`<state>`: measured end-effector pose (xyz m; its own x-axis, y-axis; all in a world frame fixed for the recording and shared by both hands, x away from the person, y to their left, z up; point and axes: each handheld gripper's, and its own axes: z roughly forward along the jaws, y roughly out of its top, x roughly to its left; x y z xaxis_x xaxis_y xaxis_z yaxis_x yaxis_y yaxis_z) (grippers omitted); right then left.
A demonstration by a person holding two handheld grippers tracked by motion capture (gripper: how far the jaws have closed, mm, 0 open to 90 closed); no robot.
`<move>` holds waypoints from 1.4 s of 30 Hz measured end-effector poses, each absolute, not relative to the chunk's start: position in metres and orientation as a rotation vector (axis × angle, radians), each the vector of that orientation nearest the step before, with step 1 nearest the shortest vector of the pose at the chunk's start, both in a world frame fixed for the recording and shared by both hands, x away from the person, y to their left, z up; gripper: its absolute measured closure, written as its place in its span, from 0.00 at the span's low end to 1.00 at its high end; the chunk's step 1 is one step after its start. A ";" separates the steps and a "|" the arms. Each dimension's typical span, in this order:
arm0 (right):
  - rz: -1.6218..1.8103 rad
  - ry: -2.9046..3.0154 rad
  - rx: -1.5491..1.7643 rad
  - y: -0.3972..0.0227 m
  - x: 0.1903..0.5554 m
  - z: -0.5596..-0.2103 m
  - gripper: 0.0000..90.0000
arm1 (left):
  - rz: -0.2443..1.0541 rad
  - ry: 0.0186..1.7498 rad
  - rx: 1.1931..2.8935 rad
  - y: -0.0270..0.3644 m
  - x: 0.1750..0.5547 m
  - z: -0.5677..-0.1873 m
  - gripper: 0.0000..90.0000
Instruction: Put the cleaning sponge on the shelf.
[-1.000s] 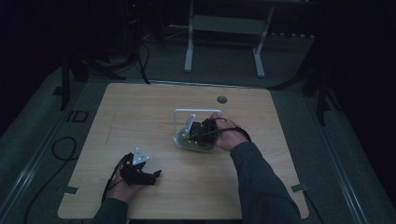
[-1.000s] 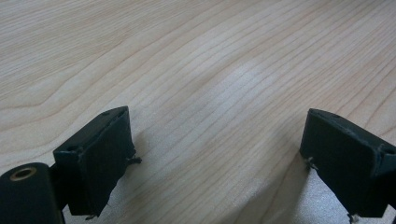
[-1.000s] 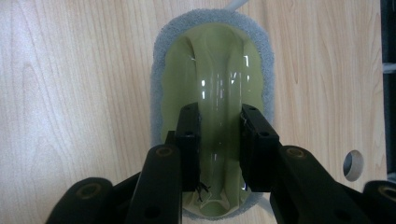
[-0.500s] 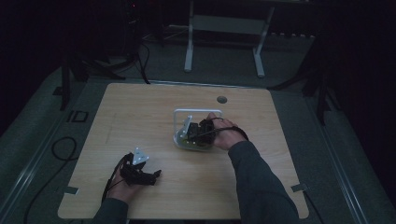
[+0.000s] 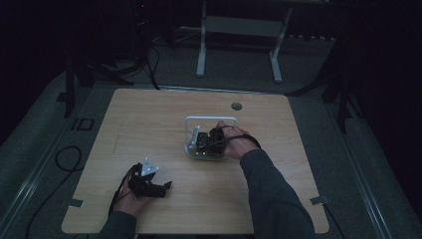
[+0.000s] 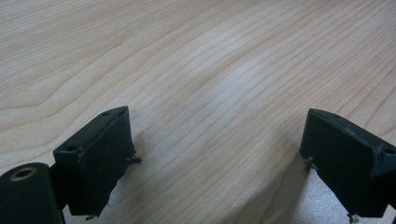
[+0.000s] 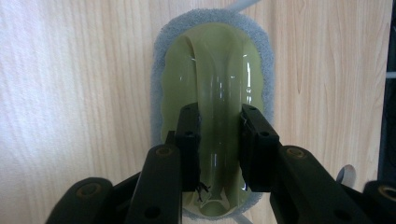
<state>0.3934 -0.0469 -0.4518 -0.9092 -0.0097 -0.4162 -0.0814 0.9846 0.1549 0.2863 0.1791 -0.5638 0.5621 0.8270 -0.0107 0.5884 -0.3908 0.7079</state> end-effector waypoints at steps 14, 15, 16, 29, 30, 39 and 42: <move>0.186 2.686 -0.070 -0.043 0.400 -0.464 0.79 | 0.455 1.130 2.119 0.179 0.286 -0.564 0.10; 0.183 2.684 -0.070 -0.043 0.400 -0.464 0.79 | 0.455 1.130 2.119 0.179 0.286 -0.564 0.11; 0.178 2.677 -0.073 -0.042 0.400 -0.464 0.79 | 0.455 1.130 2.118 0.179 0.286 -0.564 0.11; 0.106 2.613 -0.078 -0.038 0.402 -0.470 0.79 | 0.455 1.127 2.125 0.179 0.286 -0.564 0.11; 0.106 2.610 -0.071 -0.038 0.402 -0.471 0.79 | 0.455 1.126 2.125 0.179 0.286 -0.564 0.10; 0.083 2.588 -0.060 -0.041 0.405 -0.473 0.80 | 0.455 1.126 2.125 0.179 0.286 -0.564 0.11; 0.086 2.588 -0.057 -0.041 0.405 -0.474 0.80 | 0.455 1.126 2.125 0.179 0.286 -0.564 0.10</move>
<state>0.4050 -0.0409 -0.4735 -0.8509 -0.0233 -0.5248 -0.0580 0.9971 0.0498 0.2864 0.1793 -0.5637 0.5643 0.8255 -0.0087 0.5878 -0.3944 0.7064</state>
